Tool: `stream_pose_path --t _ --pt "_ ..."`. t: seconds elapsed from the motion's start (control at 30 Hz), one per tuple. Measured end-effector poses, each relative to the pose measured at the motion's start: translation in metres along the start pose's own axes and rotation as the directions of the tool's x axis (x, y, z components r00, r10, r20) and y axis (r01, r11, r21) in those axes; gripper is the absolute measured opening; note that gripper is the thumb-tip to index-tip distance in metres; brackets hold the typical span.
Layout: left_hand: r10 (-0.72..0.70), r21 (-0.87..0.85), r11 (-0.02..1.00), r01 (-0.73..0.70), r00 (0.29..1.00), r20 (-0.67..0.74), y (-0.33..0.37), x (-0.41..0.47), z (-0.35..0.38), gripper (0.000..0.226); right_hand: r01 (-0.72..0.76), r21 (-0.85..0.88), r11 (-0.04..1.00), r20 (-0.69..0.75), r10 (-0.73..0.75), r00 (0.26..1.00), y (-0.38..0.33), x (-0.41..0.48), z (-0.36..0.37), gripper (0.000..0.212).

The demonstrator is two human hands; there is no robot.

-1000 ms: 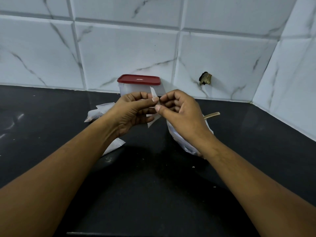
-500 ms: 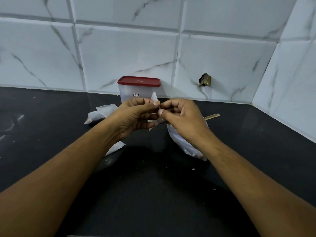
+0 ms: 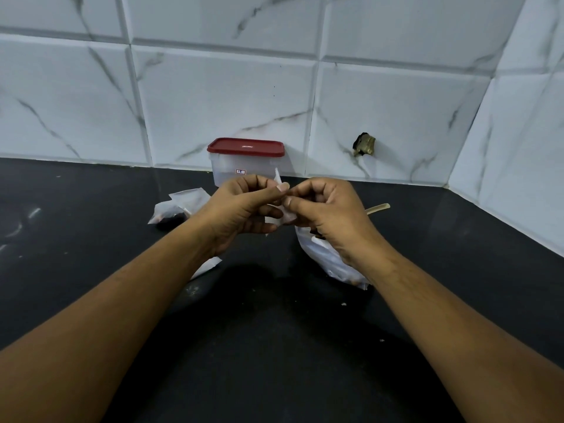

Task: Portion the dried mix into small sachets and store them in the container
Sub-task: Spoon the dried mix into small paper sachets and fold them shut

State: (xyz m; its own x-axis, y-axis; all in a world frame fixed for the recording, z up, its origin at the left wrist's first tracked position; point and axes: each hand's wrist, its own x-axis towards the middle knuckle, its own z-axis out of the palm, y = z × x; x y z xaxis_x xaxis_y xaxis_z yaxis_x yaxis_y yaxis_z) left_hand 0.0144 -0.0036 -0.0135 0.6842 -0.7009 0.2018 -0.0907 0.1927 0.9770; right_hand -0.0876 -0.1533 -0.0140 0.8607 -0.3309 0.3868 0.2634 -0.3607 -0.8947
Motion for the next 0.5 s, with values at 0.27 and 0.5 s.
stream_pose_path --t 0.27,0.5 --pt "-0.018 0.011 1.0 0.018 1.0 0.006 0.0003 0.0006 -0.0015 0.012 -0.089 0.023 0.996 0.021 0.089 0.996 -0.0061 -0.0023 0.0025 0.012" --pt "-0.016 0.014 1.0 0.016 1.0 -0.013 -0.0003 0.0003 -0.0011 0.011 -0.082 0.065 0.995 0.01 0.081 0.997 -0.0015 -0.0004 0.0023 0.006"
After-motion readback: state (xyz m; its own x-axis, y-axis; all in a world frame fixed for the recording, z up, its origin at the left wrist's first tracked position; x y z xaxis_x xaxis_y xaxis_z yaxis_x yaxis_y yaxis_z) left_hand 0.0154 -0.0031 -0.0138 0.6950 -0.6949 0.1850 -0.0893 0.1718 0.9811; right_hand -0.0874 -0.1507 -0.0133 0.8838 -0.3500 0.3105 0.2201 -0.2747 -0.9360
